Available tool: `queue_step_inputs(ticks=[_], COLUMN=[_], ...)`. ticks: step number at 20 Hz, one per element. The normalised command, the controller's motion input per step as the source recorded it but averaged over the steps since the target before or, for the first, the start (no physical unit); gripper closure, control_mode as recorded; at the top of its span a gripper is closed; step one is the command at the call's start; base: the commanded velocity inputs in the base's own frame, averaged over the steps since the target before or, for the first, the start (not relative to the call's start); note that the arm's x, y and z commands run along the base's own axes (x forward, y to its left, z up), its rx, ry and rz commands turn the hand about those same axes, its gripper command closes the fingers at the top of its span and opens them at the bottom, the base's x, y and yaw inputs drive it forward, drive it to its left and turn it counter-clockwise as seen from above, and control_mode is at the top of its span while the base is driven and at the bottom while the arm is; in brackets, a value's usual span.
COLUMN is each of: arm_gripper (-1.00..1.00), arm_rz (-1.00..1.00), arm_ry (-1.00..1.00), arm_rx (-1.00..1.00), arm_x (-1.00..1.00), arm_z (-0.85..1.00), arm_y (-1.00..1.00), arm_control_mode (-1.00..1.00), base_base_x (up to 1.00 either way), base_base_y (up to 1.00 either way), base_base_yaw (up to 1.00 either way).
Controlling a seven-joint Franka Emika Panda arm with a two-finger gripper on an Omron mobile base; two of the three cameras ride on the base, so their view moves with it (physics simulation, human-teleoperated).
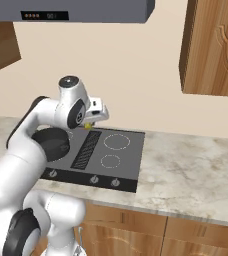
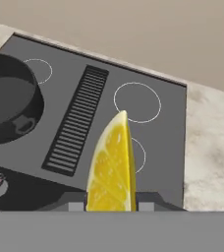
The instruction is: Turn on the burner for the pot on the stove. Wait thirty seconds for the pot to heat up. Then add the lemon wedge to the pot.
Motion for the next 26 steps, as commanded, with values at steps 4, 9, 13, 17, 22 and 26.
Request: queue_step_inputs(ticks=[4, 9, 13, 17, 22, 26], arm_gripper=[1.0, 1.0, 1.0, 1.0, 1.0, 1.0], arm_rz=[0.17, 0.17, 0.08, 0.01, 0.0, 0.0], arm_ry=[0.08, 0.03, 0.0, 0.01, 0.04, 0.06], arm_rx=[0.0, 0.1, 0.03, 0.0, 0.01, 0.02], arm_x=[-0.04, 0.0, 0.0, 0.01, 0.26, 0.27], arm_z=[0.0, -0.15, -0.09, -0.02, -0.05, -0.15], arm_y=[0.84, 0.77, 0.94, 0.89, 0.61, 0.0], arm_control_mode=[-1.0, -1.0, -1.0, -1.0, -1.0, -1.0], base_base_x=[0.0, 0.0, 0.0, 0.0, 0.0, 0.0], base_base_y=[0.0, 0.0, 0.0, 0.0, 0.0, 0.0], base_base_yaw=[0.0, 0.0, 0.0, 0.0, 0.0, 0.0])
